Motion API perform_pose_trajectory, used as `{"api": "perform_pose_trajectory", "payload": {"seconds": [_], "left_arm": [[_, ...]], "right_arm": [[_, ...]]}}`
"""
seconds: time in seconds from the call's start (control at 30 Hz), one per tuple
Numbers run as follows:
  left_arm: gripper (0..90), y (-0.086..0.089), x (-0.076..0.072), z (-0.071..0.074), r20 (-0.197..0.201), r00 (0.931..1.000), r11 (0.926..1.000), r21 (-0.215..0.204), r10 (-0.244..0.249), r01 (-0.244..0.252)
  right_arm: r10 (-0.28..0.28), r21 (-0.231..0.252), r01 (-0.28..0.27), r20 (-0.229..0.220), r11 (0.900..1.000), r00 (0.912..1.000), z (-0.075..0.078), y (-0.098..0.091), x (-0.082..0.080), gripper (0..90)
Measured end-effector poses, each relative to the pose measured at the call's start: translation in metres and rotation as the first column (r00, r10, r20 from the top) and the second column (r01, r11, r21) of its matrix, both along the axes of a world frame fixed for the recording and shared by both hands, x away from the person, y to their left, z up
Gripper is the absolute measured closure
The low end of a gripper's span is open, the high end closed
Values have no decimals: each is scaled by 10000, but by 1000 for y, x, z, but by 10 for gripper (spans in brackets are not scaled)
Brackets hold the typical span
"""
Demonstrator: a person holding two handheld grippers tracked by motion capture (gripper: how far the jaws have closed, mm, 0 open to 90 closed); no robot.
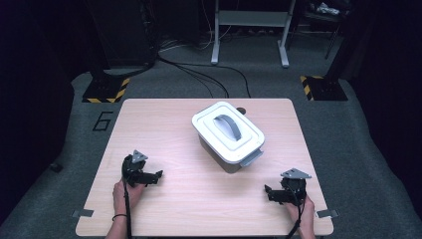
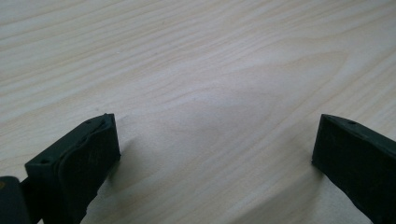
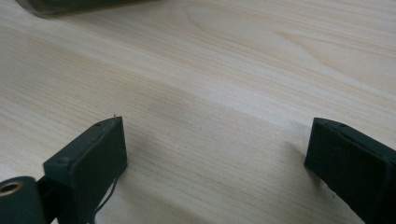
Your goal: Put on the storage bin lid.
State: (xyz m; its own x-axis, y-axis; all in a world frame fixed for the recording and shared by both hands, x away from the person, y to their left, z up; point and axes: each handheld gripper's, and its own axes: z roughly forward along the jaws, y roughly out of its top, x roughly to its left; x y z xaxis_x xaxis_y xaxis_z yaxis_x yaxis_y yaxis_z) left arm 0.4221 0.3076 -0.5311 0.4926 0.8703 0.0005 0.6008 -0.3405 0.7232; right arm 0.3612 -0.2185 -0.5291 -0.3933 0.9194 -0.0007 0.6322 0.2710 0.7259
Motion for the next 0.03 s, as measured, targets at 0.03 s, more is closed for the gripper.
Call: {"api": "perform_pose_trajectory", "payload": {"seconds": [0.03], "left_arm": [[5,0,0,1,-30,10000,9999,52,-89,89]], "right_arm": [[-8,-10,8,5,10000,10000,0,0,0,41]]}}
